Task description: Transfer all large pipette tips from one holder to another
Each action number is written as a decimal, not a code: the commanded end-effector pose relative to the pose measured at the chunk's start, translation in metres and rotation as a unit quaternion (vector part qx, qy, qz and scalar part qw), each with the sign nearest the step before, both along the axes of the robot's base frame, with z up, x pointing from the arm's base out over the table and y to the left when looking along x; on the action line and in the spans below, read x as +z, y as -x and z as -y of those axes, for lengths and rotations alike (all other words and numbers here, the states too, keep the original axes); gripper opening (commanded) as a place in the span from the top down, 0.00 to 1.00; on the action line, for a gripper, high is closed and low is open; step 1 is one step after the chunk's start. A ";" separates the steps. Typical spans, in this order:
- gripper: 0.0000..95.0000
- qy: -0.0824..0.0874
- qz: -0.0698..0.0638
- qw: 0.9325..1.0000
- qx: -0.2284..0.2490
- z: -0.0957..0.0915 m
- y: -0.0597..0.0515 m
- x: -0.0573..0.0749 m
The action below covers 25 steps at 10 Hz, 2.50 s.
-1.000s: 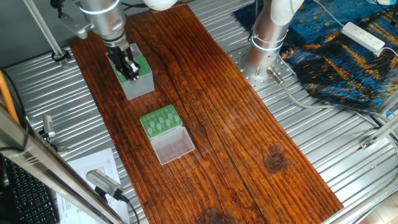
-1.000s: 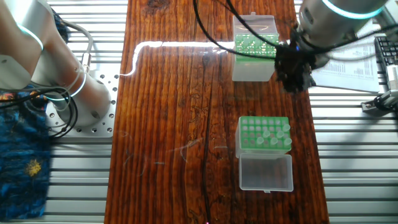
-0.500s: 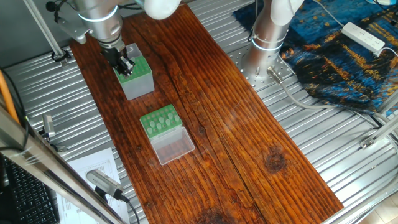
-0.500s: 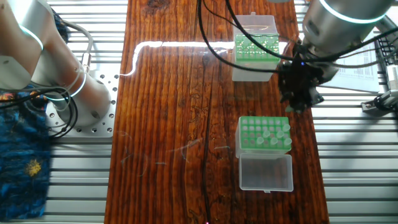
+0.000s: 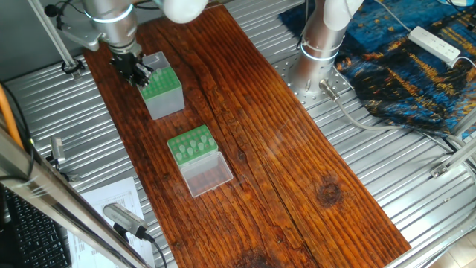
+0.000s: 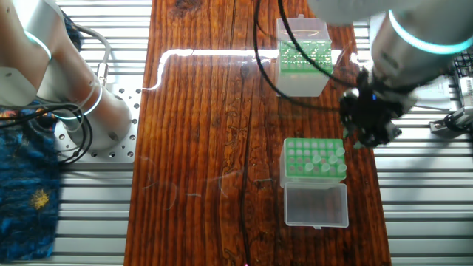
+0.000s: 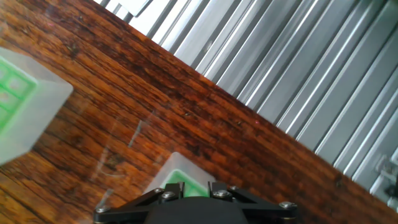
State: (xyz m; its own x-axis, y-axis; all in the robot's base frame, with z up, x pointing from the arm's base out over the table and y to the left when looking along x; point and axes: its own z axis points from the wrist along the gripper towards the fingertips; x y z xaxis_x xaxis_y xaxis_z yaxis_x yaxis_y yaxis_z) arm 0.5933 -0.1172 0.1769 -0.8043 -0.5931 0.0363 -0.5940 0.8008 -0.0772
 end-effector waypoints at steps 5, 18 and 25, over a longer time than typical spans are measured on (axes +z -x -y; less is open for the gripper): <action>0.80 -0.042 -0.029 0.999 0.000 0.008 0.009 -0.007; 0.80 -0.046 -0.039 0.997 0.044 0.006 0.013 -0.021; 0.80 -0.040 -0.040 0.998 0.040 0.006 0.018 -0.027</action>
